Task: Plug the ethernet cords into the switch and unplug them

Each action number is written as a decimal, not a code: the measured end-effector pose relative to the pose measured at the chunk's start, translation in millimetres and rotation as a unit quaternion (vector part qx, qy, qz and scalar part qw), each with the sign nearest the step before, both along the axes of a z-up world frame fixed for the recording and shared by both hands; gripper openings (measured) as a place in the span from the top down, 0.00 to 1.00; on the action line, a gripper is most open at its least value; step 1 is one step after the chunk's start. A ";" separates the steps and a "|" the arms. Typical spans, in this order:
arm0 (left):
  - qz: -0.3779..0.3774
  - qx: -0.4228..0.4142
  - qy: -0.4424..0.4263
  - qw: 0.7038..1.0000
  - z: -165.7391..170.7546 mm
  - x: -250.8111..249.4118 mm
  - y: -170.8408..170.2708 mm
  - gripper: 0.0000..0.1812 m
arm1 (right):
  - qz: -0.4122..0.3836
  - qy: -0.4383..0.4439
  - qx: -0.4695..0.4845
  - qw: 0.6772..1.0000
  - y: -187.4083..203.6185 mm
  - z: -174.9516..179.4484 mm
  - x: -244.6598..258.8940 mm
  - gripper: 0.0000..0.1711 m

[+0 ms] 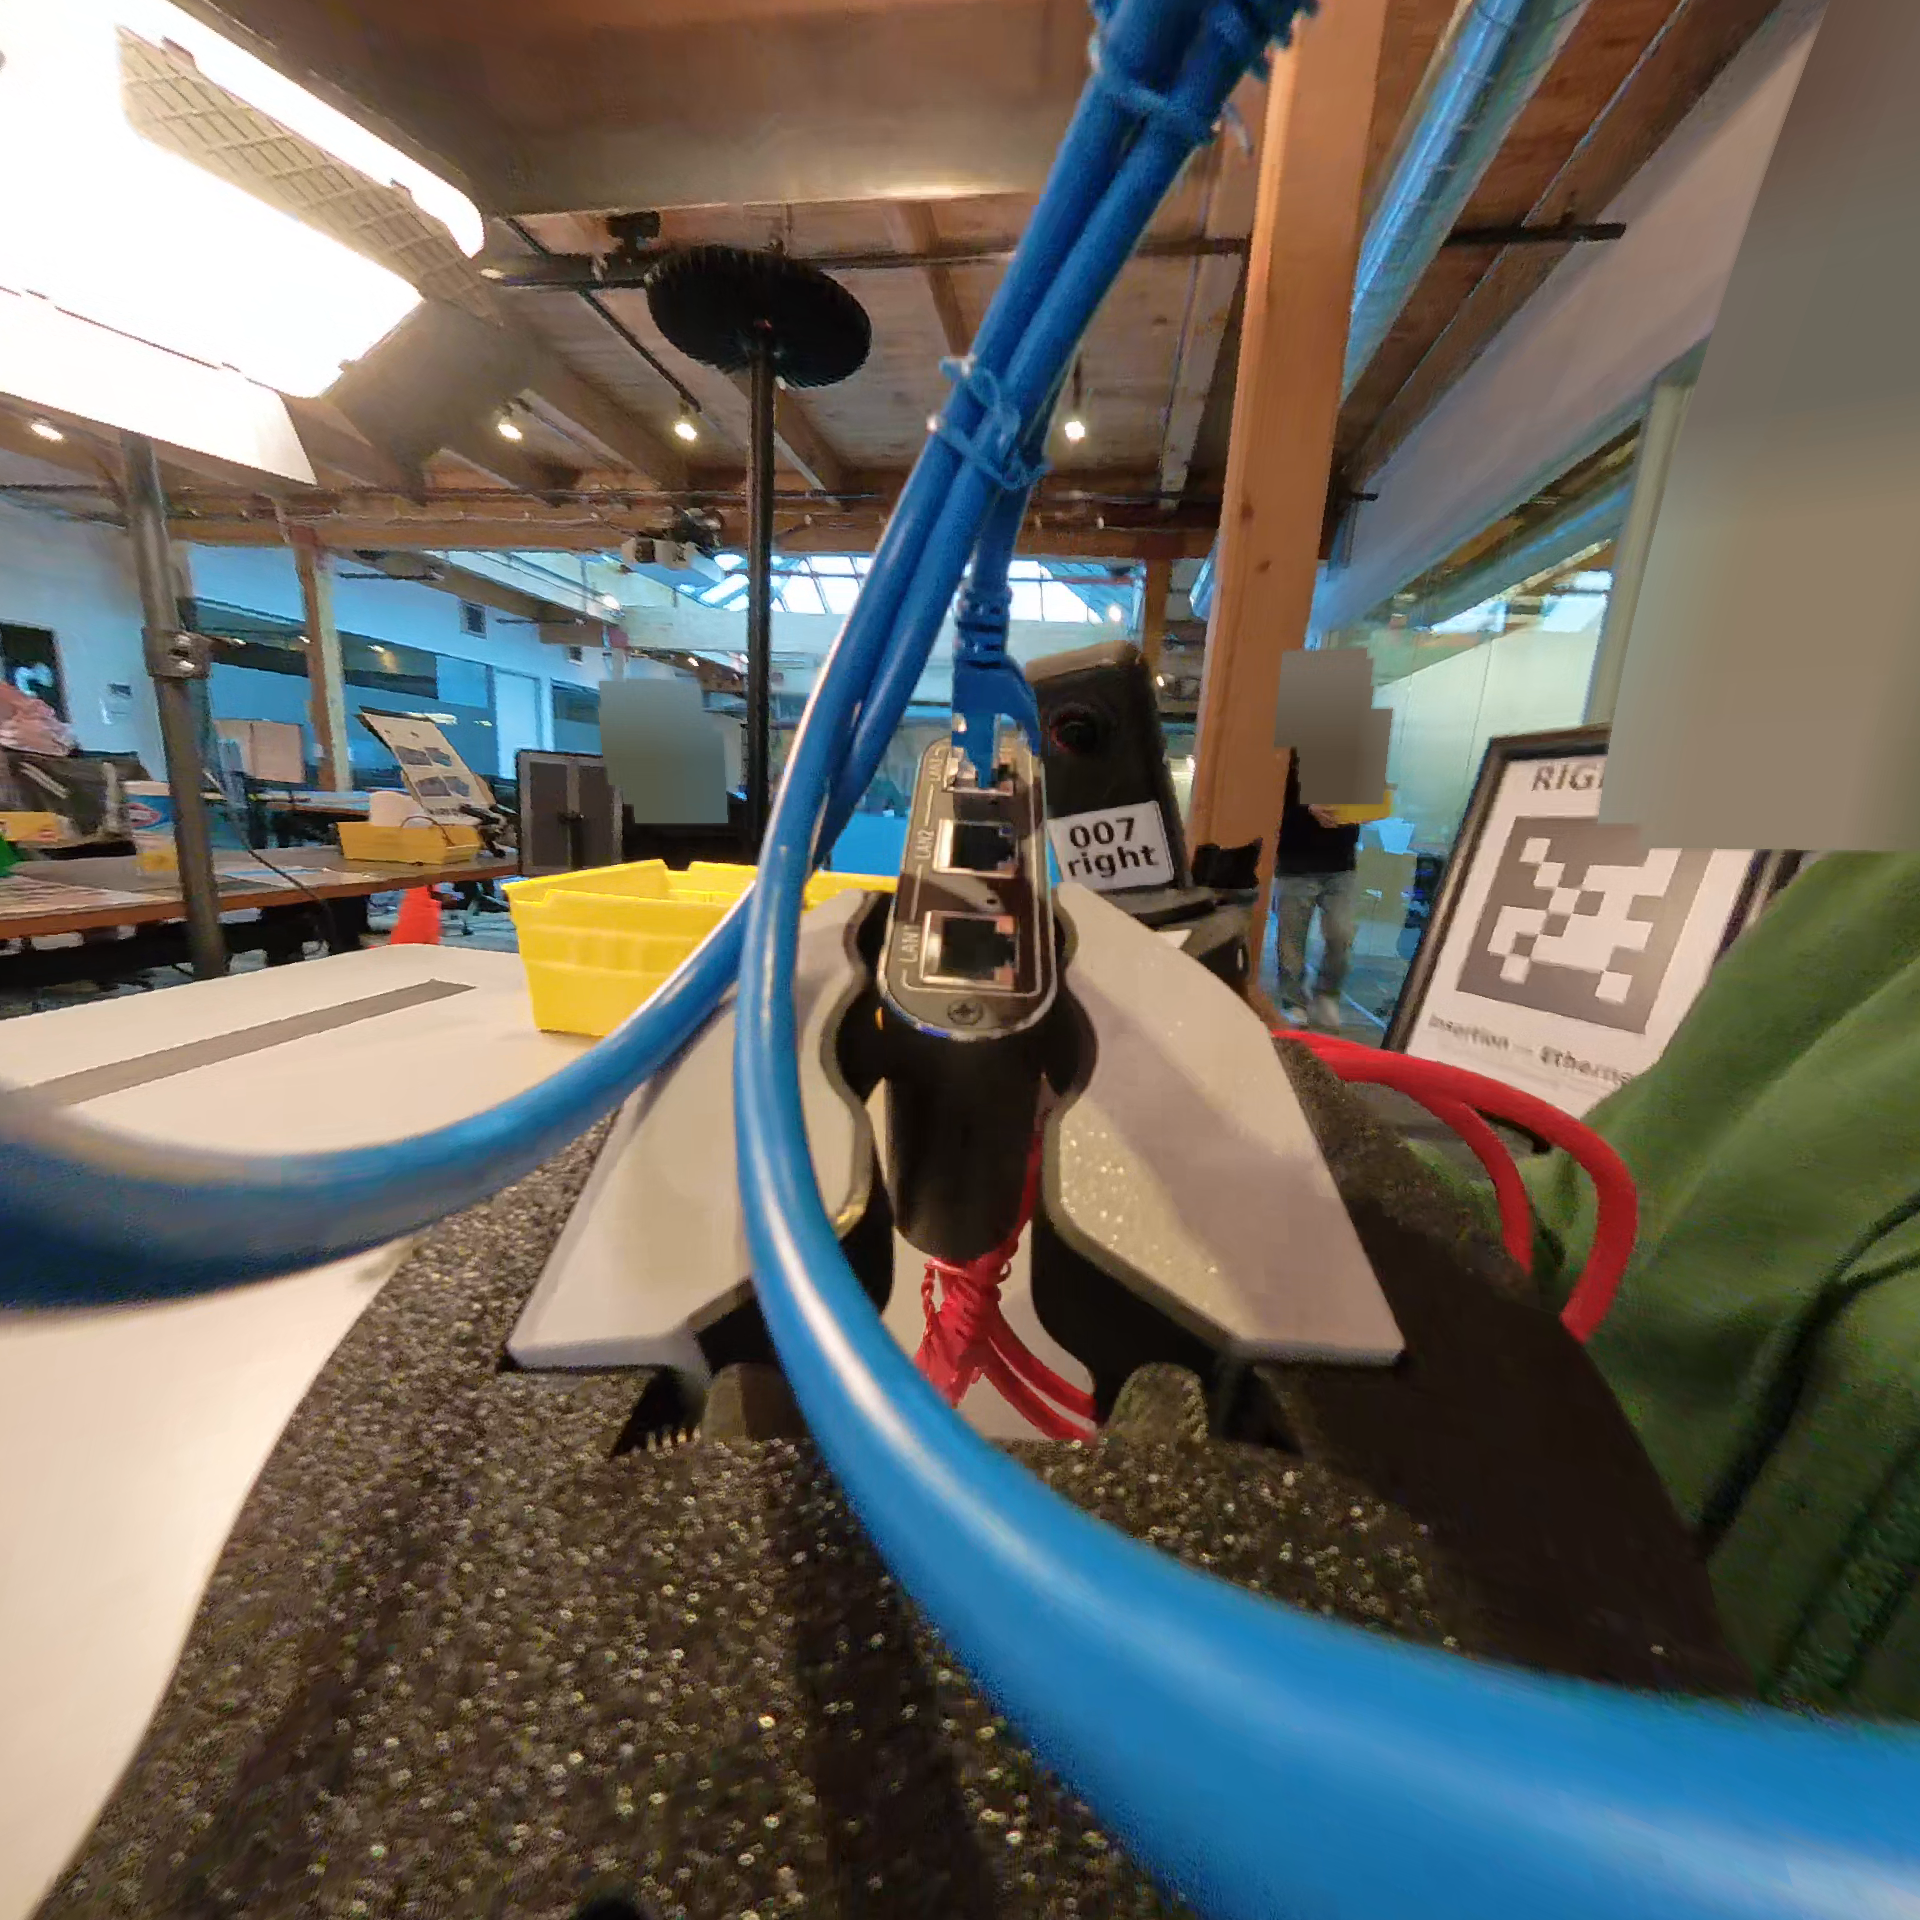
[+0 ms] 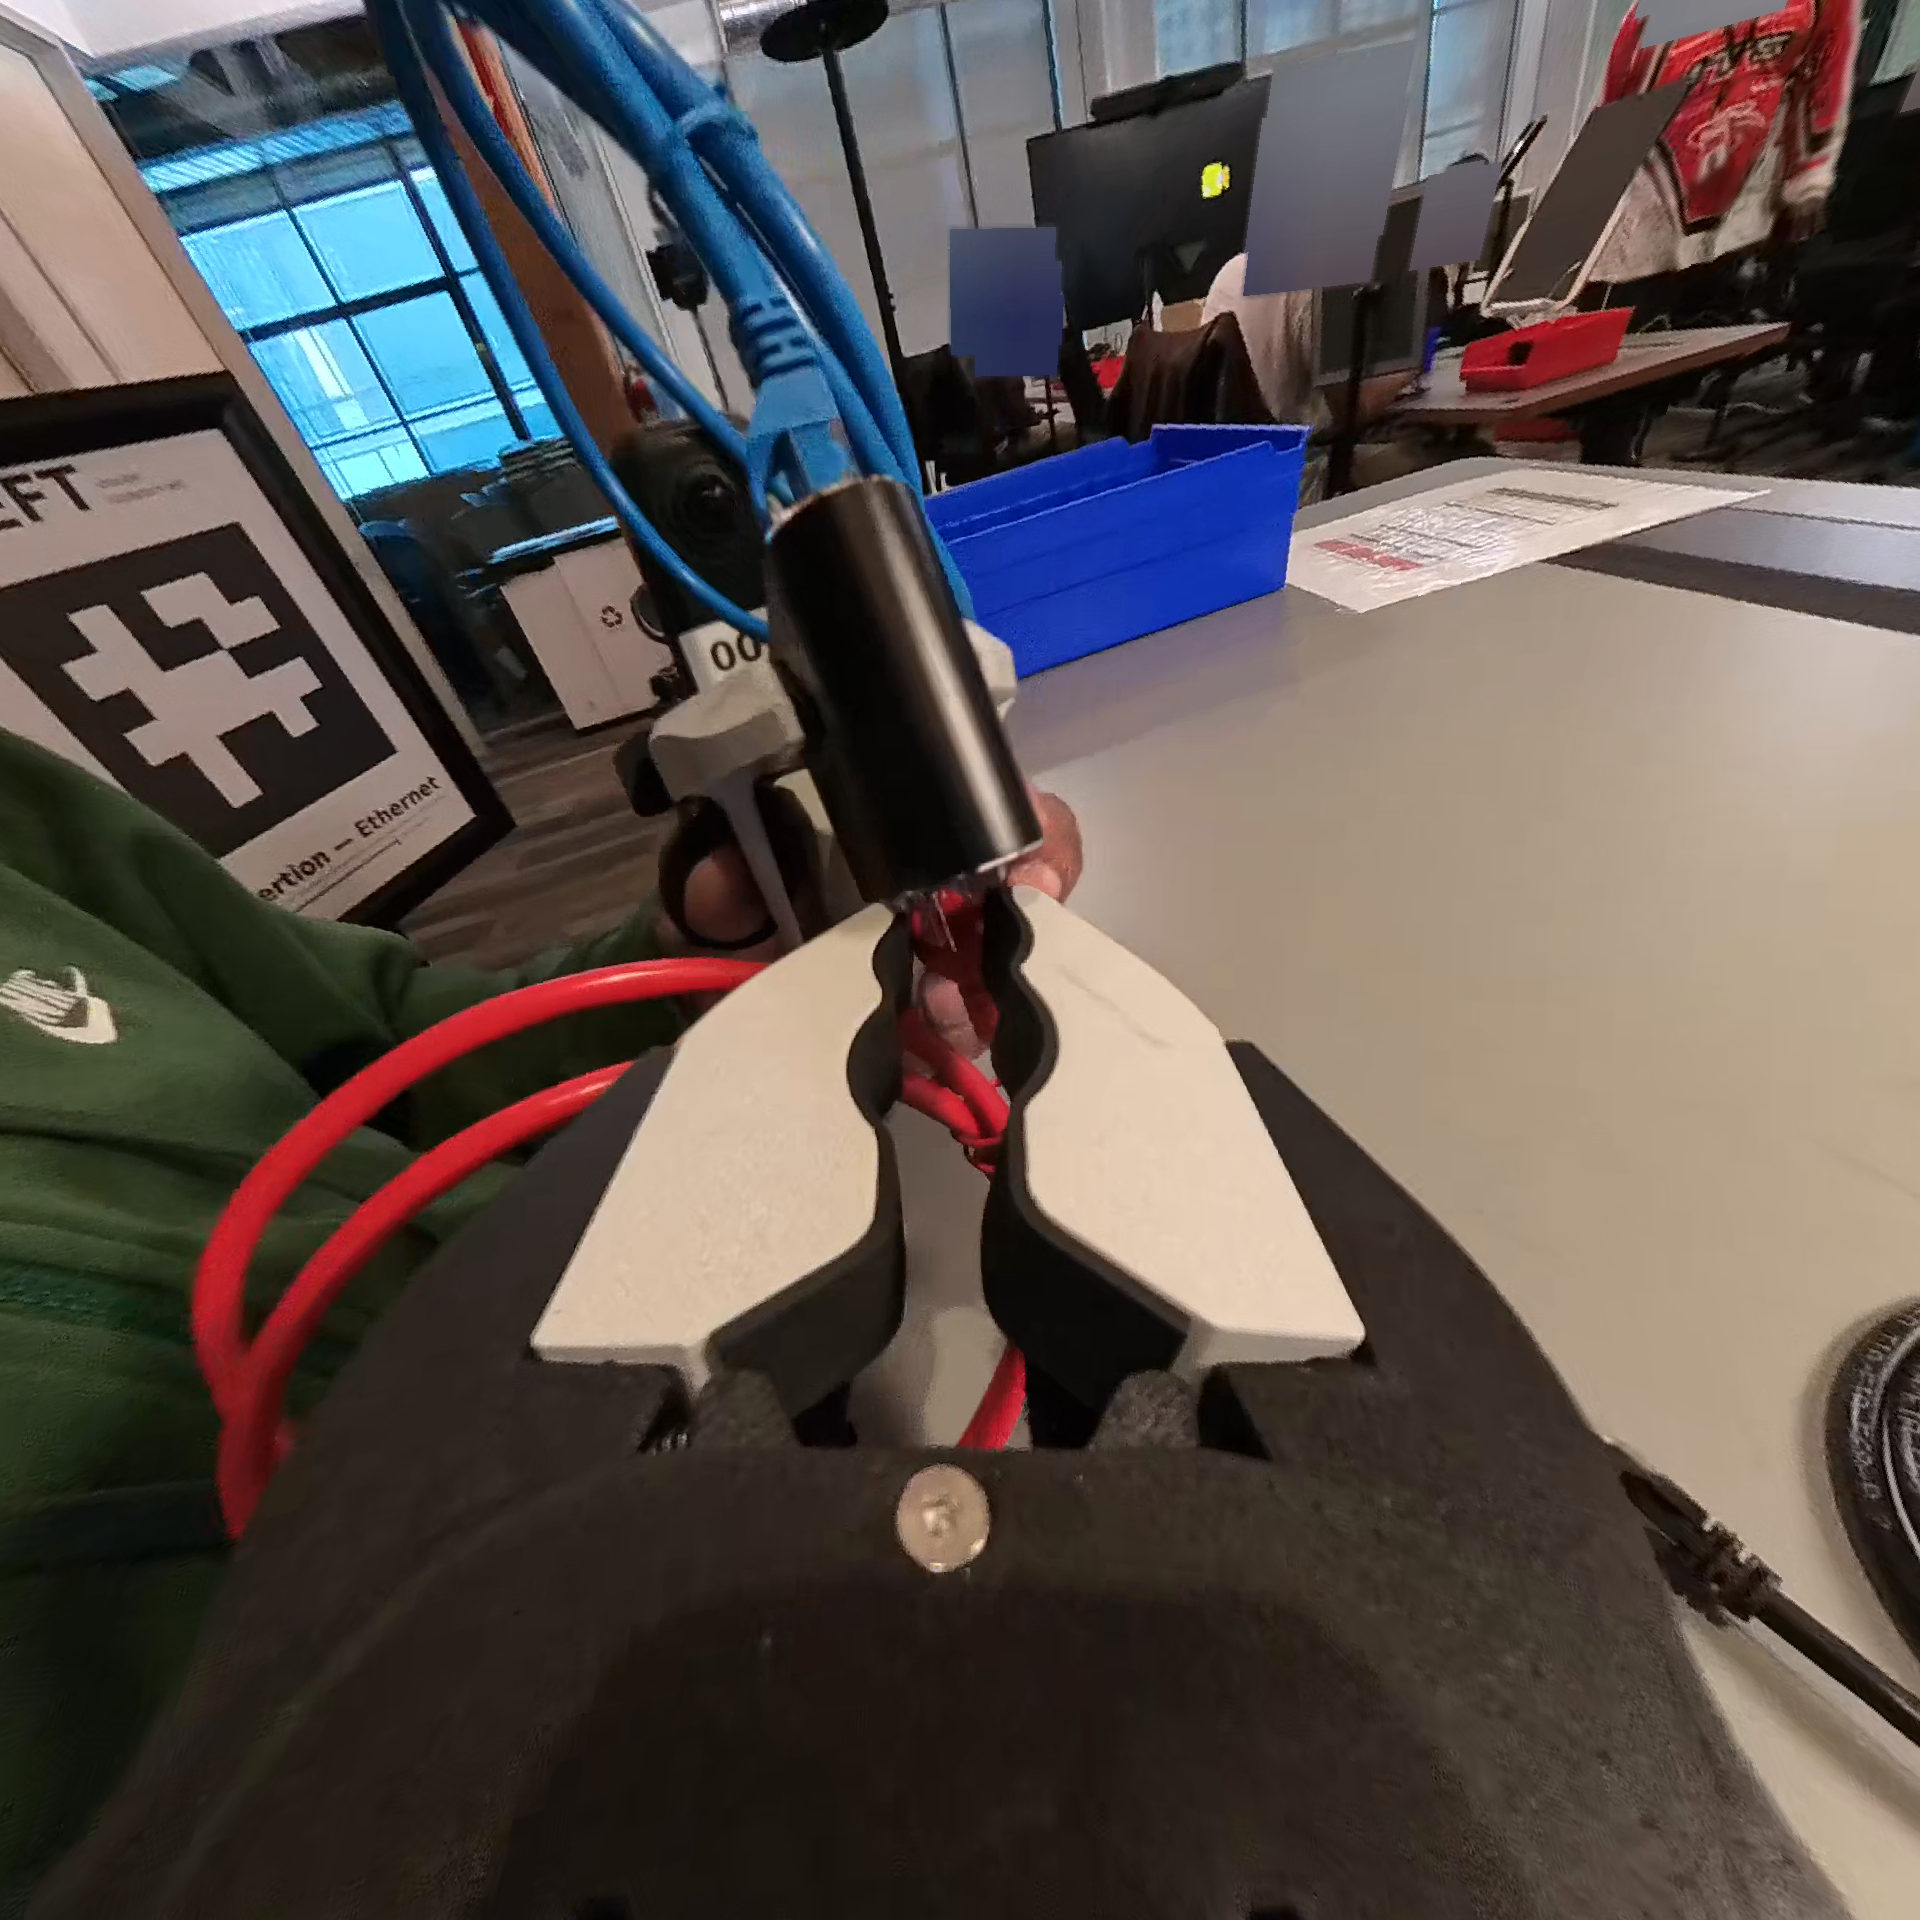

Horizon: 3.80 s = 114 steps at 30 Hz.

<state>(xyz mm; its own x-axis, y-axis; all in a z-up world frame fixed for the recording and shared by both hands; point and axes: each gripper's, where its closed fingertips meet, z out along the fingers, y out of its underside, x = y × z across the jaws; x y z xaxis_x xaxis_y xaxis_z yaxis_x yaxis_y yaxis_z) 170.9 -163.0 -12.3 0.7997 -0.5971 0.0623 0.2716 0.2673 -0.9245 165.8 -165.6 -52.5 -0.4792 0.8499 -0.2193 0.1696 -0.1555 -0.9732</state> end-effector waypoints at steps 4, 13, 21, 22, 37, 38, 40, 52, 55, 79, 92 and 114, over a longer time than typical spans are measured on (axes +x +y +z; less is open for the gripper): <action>0.014 0.022 -0.091 0.995 8.1 -9.8 0.5 0.84 | -0.013 0.029 -0.006 0.999 3.1 11.8 -1.8 0.91; 0.184 -0.026 -0.182 0.965 -14.7 -71.4 13.9 0.85 | -0.028 0.070 0.035 0.997 20.1 55.9 78.3 0.92; 0.236 -0.022 -0.200 0.951 -16.3 -80.4 16.6 0.85 | 0.036 -0.092 0.016 0.995 -65.1 -24.4 42.7 0.93; 0.230 -0.019 -0.203 0.952 -16.0 -78.4 15.4 0.85 | -0.005 -0.098 0.017 0.995 -52.3 -35.9 27.0 0.92; 0.126 0.039 -0.320 0.938 -8.5 -74.0 6.6 0.85 | -0.128 -0.068 -0.118 0.982 3.2 -27.7 -35.0 0.91; 0.119 0.042 -0.324 0.938 -8.2 -72.9 6.5 0.84 | -0.127 -0.060 -0.127 0.982 3.0 -24.5 -34.5 0.90; 0.100 0.047 -0.340 0.934 -8.0 -70.3 6.9 0.84 | -0.134 -0.046 -0.130 0.981 3.7 -20.3 -33.6 0.89; 0.060 0.093 -0.366 0.924 -1.7 -66.8 -3.8 0.84 | -0.138 -0.007 -0.169 0.976 1.6 -7.1 -39.9 0.86; 0.045 0.103 -0.395 0.912 -1.5 -71.6 -5.8 0.84 | -0.140 0.047 -0.204 0.968 -0.6 2.1 -42.9 0.83; 0.014 0.121 -0.373 0.920 6.0 -58.9 -10.9 0.84 | -0.139 0.124 -0.238 0.953 1.2 14.6 -36.6 0.86; -0.048 0.149 -0.359 0.920 16.3 -50.1 -27.7 0.85 | 0.008 0.107 -0.375 0.921 -12.5 22.4 -31.6 0.77; -0.055 0.169 -0.335 0.925 20.7 -36.8 -31.5 0.85 | -0.120 0.198 -0.112 0.966 -16.1 35.7 -16.3 0.83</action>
